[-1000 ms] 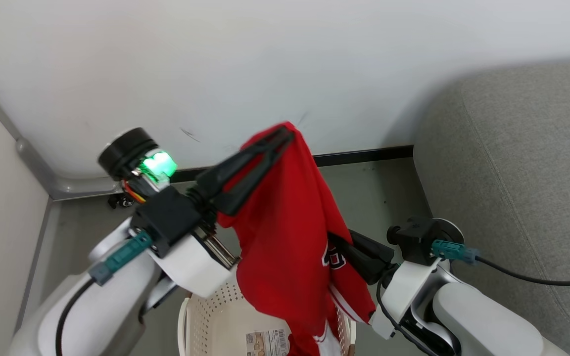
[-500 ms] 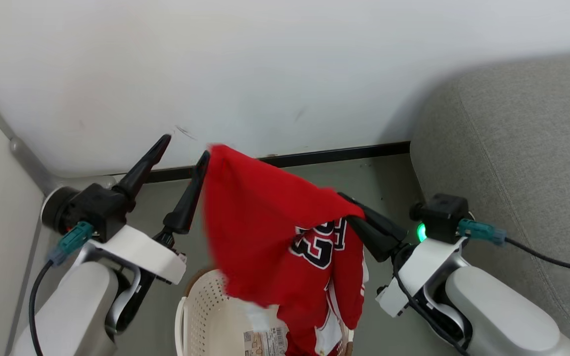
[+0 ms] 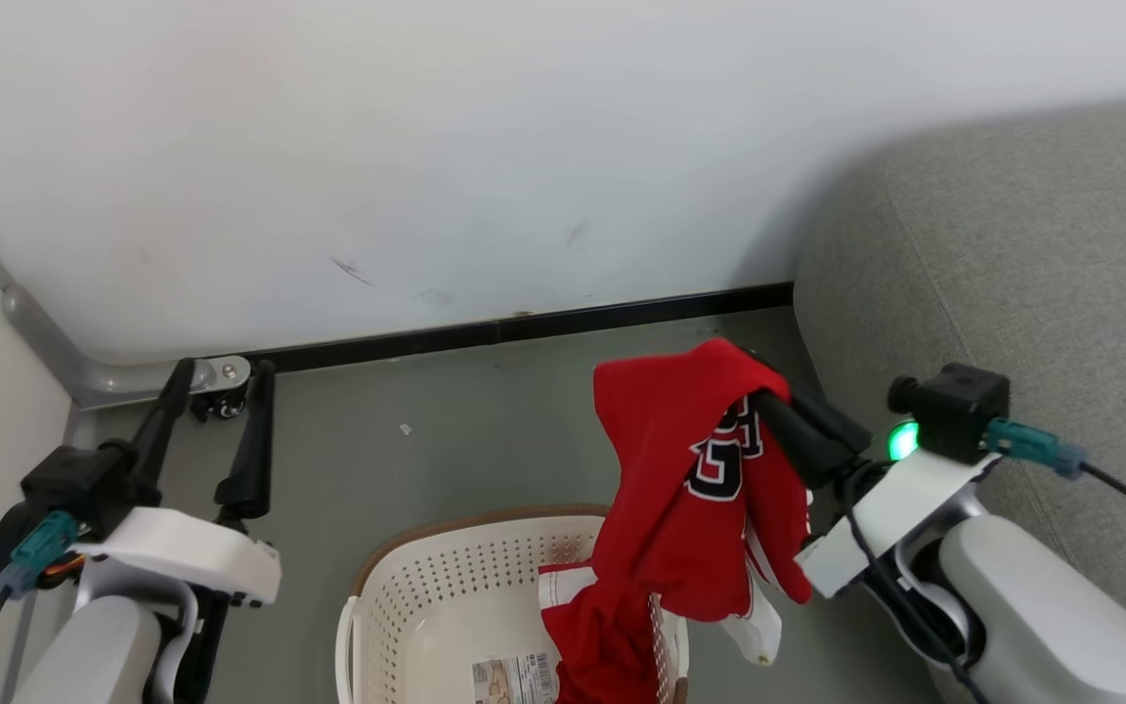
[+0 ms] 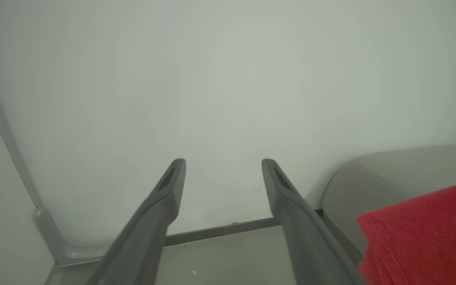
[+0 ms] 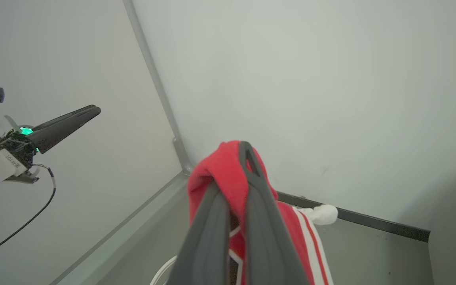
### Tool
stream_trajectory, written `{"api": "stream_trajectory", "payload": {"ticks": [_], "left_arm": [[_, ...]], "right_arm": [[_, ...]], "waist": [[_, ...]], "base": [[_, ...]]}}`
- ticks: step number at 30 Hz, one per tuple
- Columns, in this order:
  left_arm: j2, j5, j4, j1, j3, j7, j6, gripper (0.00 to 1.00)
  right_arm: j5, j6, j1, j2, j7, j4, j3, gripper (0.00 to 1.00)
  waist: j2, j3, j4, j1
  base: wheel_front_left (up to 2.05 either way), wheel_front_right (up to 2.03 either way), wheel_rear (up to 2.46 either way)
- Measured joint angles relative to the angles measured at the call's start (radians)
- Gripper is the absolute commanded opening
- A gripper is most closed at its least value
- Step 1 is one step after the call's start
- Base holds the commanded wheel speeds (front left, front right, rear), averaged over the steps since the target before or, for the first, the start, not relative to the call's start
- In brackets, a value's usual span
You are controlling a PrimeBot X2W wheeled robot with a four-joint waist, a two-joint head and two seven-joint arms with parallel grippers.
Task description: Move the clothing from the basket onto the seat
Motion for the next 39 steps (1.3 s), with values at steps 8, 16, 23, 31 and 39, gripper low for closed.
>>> {"api": "stream_trajectory", "payload": {"ticks": [8, 16, 23, 31, 39], "left_arm": [[0.026, 0.001, 0.005, 0.068, 0.063, -0.008, 0.041, 1.00], [0.015, -0.005, 0.005, 0.125, 0.114, -0.009, 0.044, 1.00], [-0.001, -0.003, -0.015, 0.156, 0.158, -0.009, 0.051, 1.00], [-0.012, 0.013, -0.040, 0.197, 0.190, -0.009, 0.051, 1.00], [-0.021, 0.040, -0.062, 0.198, 0.183, -0.009, 0.031, 1.00]], "right_arm": [[-0.078, 0.000, 0.017, -0.011, 0.000, -0.026, -0.135, 0.00], [-0.124, 0.000, 0.087, 0.006, 0.000, -0.034, -0.248, 0.00], [-0.151, 0.000, 0.138, 0.031, 0.000, -0.053, -0.297, 0.00], [-0.183, 0.000, 0.162, 0.047, 0.000, -0.078, -0.329, 0.00], [-0.214, 0.000, 0.196, 0.059, 0.000, -0.123, -0.389, 0.00]], "waist": [[0.0000, -0.001, -0.017, 0.0000], [0.0000, -0.011, -0.027, 0.0000], [0.0000, -0.024, -0.028, 0.0000], [0.0000, -0.030, -0.038, 0.0000], [0.0000, -0.025, -0.064, 0.0000]], "base": [[0.00, 0.00, 0.00], [0.00, 0.00, 0.00], [0.00, 0.00, 0.00], [0.00, 0.00, 0.00], [0.00, 0.00, 0.00]]}}
